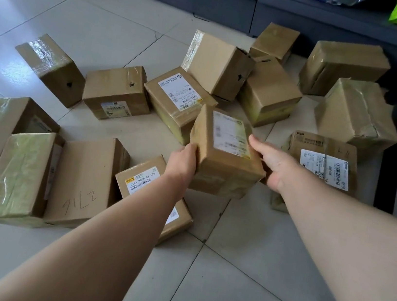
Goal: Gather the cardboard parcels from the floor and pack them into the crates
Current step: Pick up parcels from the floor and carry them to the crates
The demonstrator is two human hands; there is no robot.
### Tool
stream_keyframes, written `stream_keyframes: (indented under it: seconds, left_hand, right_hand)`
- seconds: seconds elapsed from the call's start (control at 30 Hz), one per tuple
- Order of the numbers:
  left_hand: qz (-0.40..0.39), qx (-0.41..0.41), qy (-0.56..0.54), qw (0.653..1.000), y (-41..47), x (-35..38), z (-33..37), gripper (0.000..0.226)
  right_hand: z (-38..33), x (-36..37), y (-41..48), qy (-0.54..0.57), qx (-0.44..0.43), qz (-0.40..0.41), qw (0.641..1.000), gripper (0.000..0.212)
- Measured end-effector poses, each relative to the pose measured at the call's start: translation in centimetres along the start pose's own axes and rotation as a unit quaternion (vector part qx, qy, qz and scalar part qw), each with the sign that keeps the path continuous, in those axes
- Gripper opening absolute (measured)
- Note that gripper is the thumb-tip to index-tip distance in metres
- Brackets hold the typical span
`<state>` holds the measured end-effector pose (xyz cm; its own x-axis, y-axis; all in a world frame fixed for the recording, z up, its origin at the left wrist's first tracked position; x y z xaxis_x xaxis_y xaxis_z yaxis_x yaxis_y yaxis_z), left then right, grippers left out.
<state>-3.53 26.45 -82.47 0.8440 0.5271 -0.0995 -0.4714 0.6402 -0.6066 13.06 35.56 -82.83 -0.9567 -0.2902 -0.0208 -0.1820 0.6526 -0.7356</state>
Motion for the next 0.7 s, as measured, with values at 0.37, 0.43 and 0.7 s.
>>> stream_keyframes:
  seconds: [0.37, 0.43, 0.7]
  left_hand:
    - [-0.054, -0.042, -0.127, 0.989, -0.4, 1.1, -0.3, 0.038]
    - [-0.043, -0.046, -0.117, 0.991, -0.6, 1.3, -0.2, 0.034]
    - [0.09, 0.069, 0.159, 0.981, -0.7, -0.9, 0.4, 0.053]
  right_hand:
    - [0.1, -0.3, 0.8, 0.06, -0.014, 0.013, 0.998, 0.012]
    - [0.2, -0.3, 1.1, 0.06, -0.017, 0.018, 0.998, 0.013]
    - [1.3, 2.2, 0.8, -0.197, -0.03, 0.128, 0.972, 0.027]
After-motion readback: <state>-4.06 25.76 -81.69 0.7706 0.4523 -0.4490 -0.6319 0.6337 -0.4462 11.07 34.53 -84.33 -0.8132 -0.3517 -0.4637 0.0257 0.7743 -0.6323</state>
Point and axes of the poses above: each hand's wrist, its own y-axis towards the middle knuckle, its own x-axis out of the palm, z = x × y, the point moved 1 cm from there along y, towards the middle knuckle, and after that the axes turned 9 degrees about -y, right-handed, at the moved point
